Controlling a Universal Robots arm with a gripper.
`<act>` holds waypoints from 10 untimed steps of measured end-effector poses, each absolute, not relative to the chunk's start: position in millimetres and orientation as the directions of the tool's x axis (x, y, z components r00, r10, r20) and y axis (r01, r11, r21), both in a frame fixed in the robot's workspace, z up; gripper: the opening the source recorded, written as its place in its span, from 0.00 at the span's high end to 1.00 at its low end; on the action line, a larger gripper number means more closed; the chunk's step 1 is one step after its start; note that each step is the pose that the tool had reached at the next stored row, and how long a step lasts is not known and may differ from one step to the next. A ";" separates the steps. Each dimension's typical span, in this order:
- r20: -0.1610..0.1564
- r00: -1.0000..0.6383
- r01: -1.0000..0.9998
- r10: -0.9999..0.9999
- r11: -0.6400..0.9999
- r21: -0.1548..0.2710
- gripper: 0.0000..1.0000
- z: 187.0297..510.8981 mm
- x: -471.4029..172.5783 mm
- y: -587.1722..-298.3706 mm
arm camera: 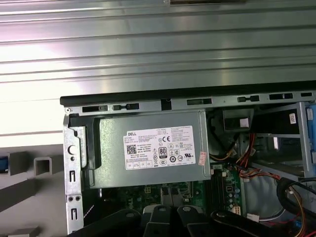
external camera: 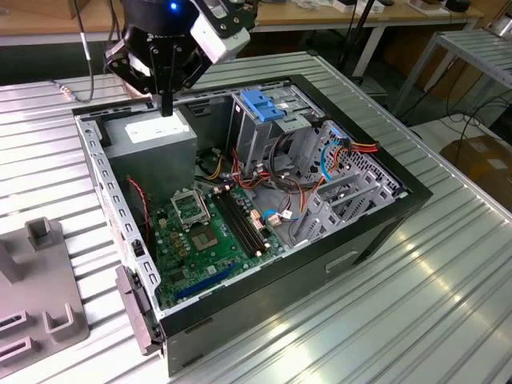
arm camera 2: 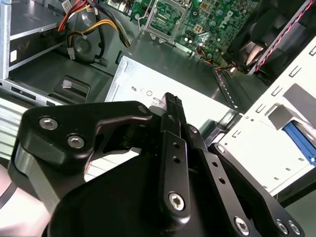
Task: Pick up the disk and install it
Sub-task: 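Reach for the disk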
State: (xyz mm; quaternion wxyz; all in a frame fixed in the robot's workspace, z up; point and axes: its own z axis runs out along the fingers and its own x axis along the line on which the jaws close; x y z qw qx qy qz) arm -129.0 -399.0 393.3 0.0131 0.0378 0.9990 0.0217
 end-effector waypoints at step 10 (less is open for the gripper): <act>-0.025 -0.997 0.075 0.076 0.996 0.044 0.90 393.3 -147.9 -398.9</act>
